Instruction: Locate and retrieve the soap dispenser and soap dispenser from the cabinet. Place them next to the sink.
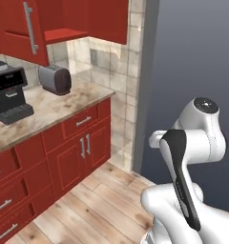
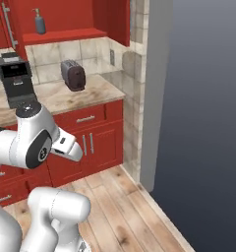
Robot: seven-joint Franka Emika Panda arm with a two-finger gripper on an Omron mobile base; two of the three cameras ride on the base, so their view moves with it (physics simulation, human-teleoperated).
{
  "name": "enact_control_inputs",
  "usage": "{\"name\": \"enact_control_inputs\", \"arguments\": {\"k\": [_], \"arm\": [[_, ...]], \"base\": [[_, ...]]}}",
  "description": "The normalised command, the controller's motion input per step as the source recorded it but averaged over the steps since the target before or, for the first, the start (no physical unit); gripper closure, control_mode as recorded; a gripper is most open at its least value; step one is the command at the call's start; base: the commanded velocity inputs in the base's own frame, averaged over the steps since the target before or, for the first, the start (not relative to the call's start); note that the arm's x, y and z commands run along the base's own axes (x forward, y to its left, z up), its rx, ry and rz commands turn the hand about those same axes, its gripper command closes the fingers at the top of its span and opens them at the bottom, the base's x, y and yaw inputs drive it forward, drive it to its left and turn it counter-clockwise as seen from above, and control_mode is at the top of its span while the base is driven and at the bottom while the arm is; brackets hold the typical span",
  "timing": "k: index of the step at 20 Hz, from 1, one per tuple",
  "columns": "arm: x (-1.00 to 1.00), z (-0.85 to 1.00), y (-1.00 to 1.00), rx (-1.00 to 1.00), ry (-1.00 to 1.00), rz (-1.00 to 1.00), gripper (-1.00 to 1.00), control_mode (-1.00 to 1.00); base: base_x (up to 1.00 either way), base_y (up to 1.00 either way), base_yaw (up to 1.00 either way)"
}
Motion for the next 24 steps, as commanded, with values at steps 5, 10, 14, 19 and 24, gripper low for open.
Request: {"name": "enact_control_inputs", "arguments": {"k": [5, 10, 14, 19, 24], "arm": [[0.00, 0.00, 0.00, 0.00, 0.00, 0.00, -1.00, 1.00], [0.00, 0.00, 0.00, 0.00, 0.00, 0.00, -1.00, 1.00], [0.00, 0.00, 0.00, 0.00, 0.00, 0.00, -1.00, 1.00], [0.00, 0.00, 0.00, 0.00, 0.00, 0.00, -1.00, 1.00], [0.00, 0.00, 0.00, 0.00, 0.00, 0.00, -1.00, 1.00]], "base": [[0.23, 0.07, 0.45], [0.28, 0.03, 0.43], [0.48, -0.06, 0.28], [0.55, -0.15, 0.24], [0.62, -0.15, 0.24]]}}
